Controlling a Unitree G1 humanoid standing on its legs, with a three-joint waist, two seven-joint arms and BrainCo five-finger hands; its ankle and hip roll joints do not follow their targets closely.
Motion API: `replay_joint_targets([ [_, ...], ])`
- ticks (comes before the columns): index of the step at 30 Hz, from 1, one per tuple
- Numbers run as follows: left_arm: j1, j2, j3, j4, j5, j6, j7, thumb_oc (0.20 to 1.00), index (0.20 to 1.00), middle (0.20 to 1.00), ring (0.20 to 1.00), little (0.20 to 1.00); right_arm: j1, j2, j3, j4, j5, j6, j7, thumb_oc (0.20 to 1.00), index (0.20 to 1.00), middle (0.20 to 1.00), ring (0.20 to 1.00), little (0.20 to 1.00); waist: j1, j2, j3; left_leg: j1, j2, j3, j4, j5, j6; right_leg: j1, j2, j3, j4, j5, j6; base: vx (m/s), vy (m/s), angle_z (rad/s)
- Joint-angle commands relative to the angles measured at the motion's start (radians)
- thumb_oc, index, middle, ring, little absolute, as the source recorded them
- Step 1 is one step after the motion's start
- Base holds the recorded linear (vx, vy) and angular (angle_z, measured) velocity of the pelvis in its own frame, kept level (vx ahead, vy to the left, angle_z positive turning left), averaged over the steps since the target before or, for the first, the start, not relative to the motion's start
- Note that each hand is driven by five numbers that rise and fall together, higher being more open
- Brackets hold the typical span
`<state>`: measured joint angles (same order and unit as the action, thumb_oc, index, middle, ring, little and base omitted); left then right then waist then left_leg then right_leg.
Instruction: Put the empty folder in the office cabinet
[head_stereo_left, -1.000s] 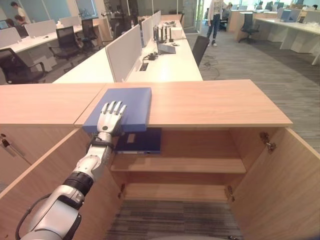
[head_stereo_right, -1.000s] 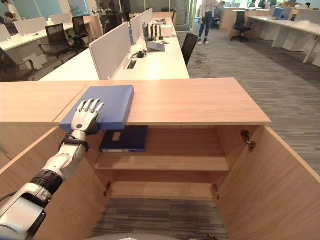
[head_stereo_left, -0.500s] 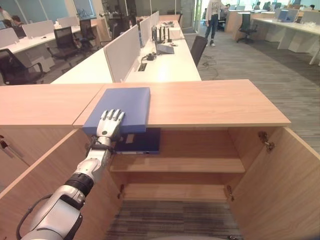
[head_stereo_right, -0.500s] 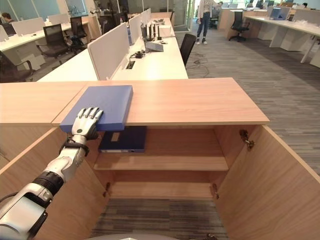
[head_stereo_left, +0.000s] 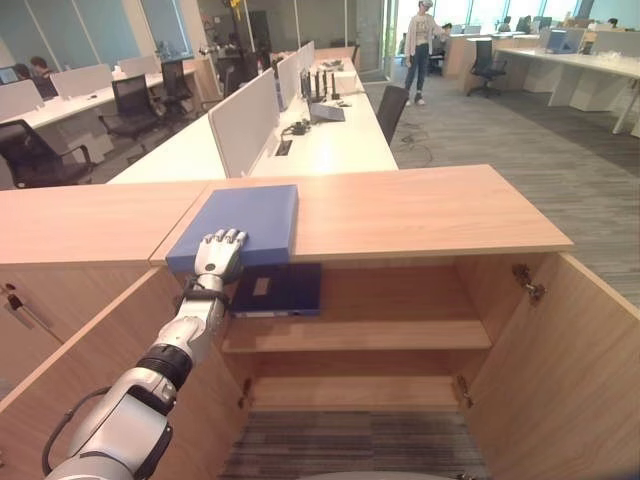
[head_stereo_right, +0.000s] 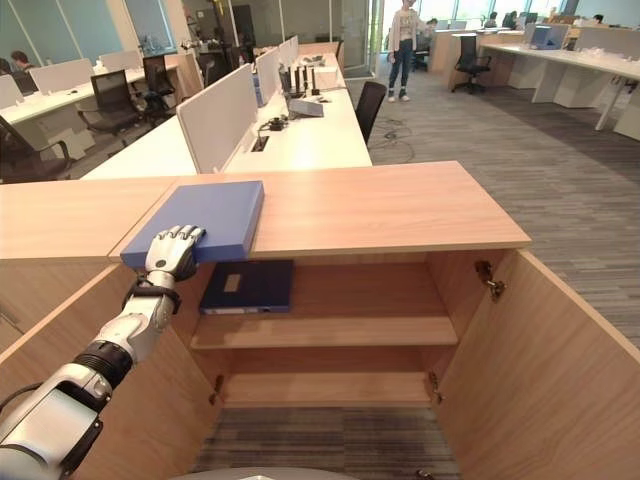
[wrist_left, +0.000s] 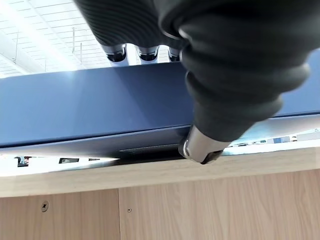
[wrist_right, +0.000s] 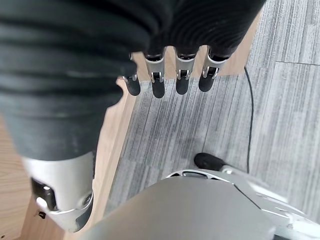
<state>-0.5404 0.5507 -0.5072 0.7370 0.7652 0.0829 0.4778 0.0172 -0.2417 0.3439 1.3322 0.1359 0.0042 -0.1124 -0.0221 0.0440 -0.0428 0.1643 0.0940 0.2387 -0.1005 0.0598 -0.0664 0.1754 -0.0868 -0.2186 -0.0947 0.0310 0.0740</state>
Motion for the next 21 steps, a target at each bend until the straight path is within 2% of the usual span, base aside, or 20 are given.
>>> replay_joint_targets([
  [1, -0.094, 0.023, 0.042, 0.053, -0.110, -0.017, -0.058, 0.200, 0.200, 0.200, 0.200, 0.200, -0.073, 0.029, 0.007, 0.059, -0.002, -0.009, 0.007, 1.000, 1.000, 1.000, 1.000, 1.000, -0.009, -0.049, 0.037, 0.050, -0.033, -0.053, 0.013, -0.114, 0.003, 0.032, -0.040, -0.001, 0.007, -0.040, 0.063, 0.00, 0.000, 0.00],
  [2, -0.080, 0.019, 0.056, 0.006, -0.129, -0.031, -0.058, 0.200, 0.200, 0.200, 0.200, 0.200, -0.073, 0.031, 0.001, 0.059, 0.003, -0.010, 0.007, 1.000, 1.000, 1.000, 1.000, 1.000, -0.007, -0.050, 0.039, 0.050, -0.033, -0.055, 0.013, -0.114, 0.003, 0.032, -0.040, -0.002, 0.007, -0.041, 0.062, 0.00, 0.000, 0.00],
  [5, 0.090, -0.018, 0.172, -0.351, -0.246, -0.123, -0.087, 0.200, 0.200, 0.200, 0.200, 0.200, -0.075, 0.047, -0.061, 0.044, 0.077, -0.018, -0.001, 1.000, 1.000, 1.000, 1.000, 1.000, 0.010, -0.054, 0.052, 0.052, -0.033, -0.068, 0.013, -0.120, 0.007, 0.039, -0.041, -0.008, 0.007, -0.043, 0.060, 0.00, 0.000, 0.00],
  [6, 0.096, -0.017, 0.177, -0.359, -0.246, -0.121, -0.091, 0.200, 0.200, 0.200, 0.200, 0.200, -0.074, 0.047, -0.059, 0.044, 0.078, -0.018, -0.001, 1.000, 1.000, 1.000, 1.000, 1.000, 0.008, -0.054, 0.050, 0.049, -0.034, -0.068, 0.013, -0.115, 0.007, 0.036, -0.041, -0.008, 0.007, -0.040, 0.059, 0.00, 0.000, 0.00],
  [7, 0.224, -0.060, 0.226, -0.544, -0.348, -0.188, -0.136, 0.200, 0.200, 0.200, 0.200, 0.200, -0.085, 0.059, -0.100, 0.015, 0.143, -0.032, 0.004, 1.000, 1.000, 1.000, 1.000, 1.000, 0.021, -0.057, 0.060, 0.041, -0.035, -0.075, 0.013, -0.113, 0.010, 0.032, -0.043, -0.011, 0.007, -0.036, 0.057, -0.01, 0.014, 0.03],
  [8, 0.309, -0.087, 0.233, -0.636, -0.425, -0.227, -0.187, 0.200, 0.200, 0.200, 0.200, 0.200, -0.089, 0.063, -0.123, -0.010, 0.193, -0.042, 0.008, 1.000, 1.000, 1.000, 1.000, 1.000, 0.029, -0.057, 0.070, 0.041, -0.035, -0.079, 0.013, -0.118, 0.011, 0.035, -0.043, -0.012, 0.007, -0.037, 0.057, 0.00, 0.000, 0.00],
  [10, 0.434, -0.109, 0.220, -0.730, -0.546, -0.263, -0.280, 0.200, 0.200, 0.200, 0.200, 0.200, -0.101, 0.068, -0.148, -0.064, 0.277, -0.067, 0.019, 1.000, 1.000, 1.000, 1.000, 1.000, 0.040, -0.059, 0.081, 0.026, -0.038, -0.083, 0.013, -0.110, 0.015, 0.023, -0.044, -0.013, 0.007, -0.029, 0.057, -0.04, 0.007, 0.04],
  [11, 0.492, -0.115, 0.217, -0.758, -0.629, -0.261, -0.333, 0.200, 0.200, 0.200, 0.200, 0.200, -0.098, 0.066, -0.153, -0.097, 0.316, -0.076, 0.033, 1.000, 1.000, 1.000, 1.000, 1.000, 0.046, -0.059, 0.087, 0.019, -0.038, -0.085, 0.013, -0.108, 0.017, 0.018, -0.044, -0.014, 0.007, -0.027, 0.057, -0.03, 0.004, 0.12],
  [12, 0.493, -0.115, 0.218, -0.759, -0.630, -0.260, -0.333, 0.200, 0.200, 0.200, 0.200, 0.200, -0.098, 0.066, -0.152, -0.097, 0.316, -0.076, 0.033, 1.000, 1.000, 1.000, 1.000, 1.000, 0.045, -0.059, 0.086, 0.019, -0.038, -0.085, 0.013, -0.108, 0.017, 0.018, -0.044, -0.014, 0.007, -0.027, 0.057, -0.05, -0.001, 0.15],
  [13, 0.545, -0.106, 0.210, -0.785, -0.704, -0.263, -0.380, 0.200, 0.200, 0.200, 0.200, 0.200, -0.104, 0.061, -0.158, -0.136, 0.346, -0.081, 0.047, 1.000, 1.000, 1.000, 1.000, 1.000, 0.054, -0.058, 0.100, 0.010, -0.038, -0.091, 0.013, -0.103, 0.019, 0.012, -0.043, -0.017, 0.007, -0.024, 0.056, -0.06, -0.012, 0.12],
  [14, 0.646, -0.063, 0.231, -0.863, -0.785, -0.271, -0.452, 0.200, 0.200, 0.200, 0.200, 0.200, -0.092, 0.058, -0.165, -0.235, 0.405, -0.097, 0.067, 1.000, 1.000, 1.000, 1.000, 1.000, 0.067, -0.059, 0.110, 0.001, -0.037, -0.097, 0.013, -0.099, 0.021, 0.006, -0.042, -0.023, 0.007, -0.023, 0.056, -0.06, -0.012, 0.05],
  [15, 0.653, -0.060, 0.235, -0.869, -0.789, -0.269, -0.456, 0.200, 0.200, 0.200, 0.200, 0.200, -0.086, 0.059, -0.162, -0.239, 0.407, -0.095, 0.067, 1.000, 1.000, 1.000, 1.000, 1.000, 0.066, -0.060, 0.107, 0.001, -0.037, -0.097, 0.013, -0.099, 0.021, 0.006, -0.042, -0.023, 0.007, -0.023, 0.056, -0.05, -0.019, 0.01],
  [17, 0.738, 0.015, 0.254, -0.989, -0.887, -0.285, -0.548, 0.200, 0.200, 0.200, 0.200, 0.200, -0.058, 0.051, -0.192, -0.370, 0.528, -0.125, 0.093, 1.000, 1.000, 1.000, 1.000, 1.000, 0.075, -0.063, 0.108, -0.010, -0.036, -0.104, 0.013, -0.098, 0.020, 0.000, -0.040, -0.031, 0.007, -0.024, 0.059, -0.02, -0.010, 0.09],
  [21, 0.743, 0.045, 0.251, -1.059, -0.988, -0.289, -0.585, 0.200, 0.200, 0.200, 0.200, 0.200, -0.034, 0.044, -0.194, -0.496, 0.614, -0.150, 0.116, 1.000, 1.000, 1.000, 1.000, 1.000, 0.076, -0.066, 0.105, -0.017, -0.037, -0.109, 0.013, -0.096, 0.018, -0.003, -0.040, -0.039, 0.007, -0.024, 0.060, -0.01, -0.003, 0.16],
])
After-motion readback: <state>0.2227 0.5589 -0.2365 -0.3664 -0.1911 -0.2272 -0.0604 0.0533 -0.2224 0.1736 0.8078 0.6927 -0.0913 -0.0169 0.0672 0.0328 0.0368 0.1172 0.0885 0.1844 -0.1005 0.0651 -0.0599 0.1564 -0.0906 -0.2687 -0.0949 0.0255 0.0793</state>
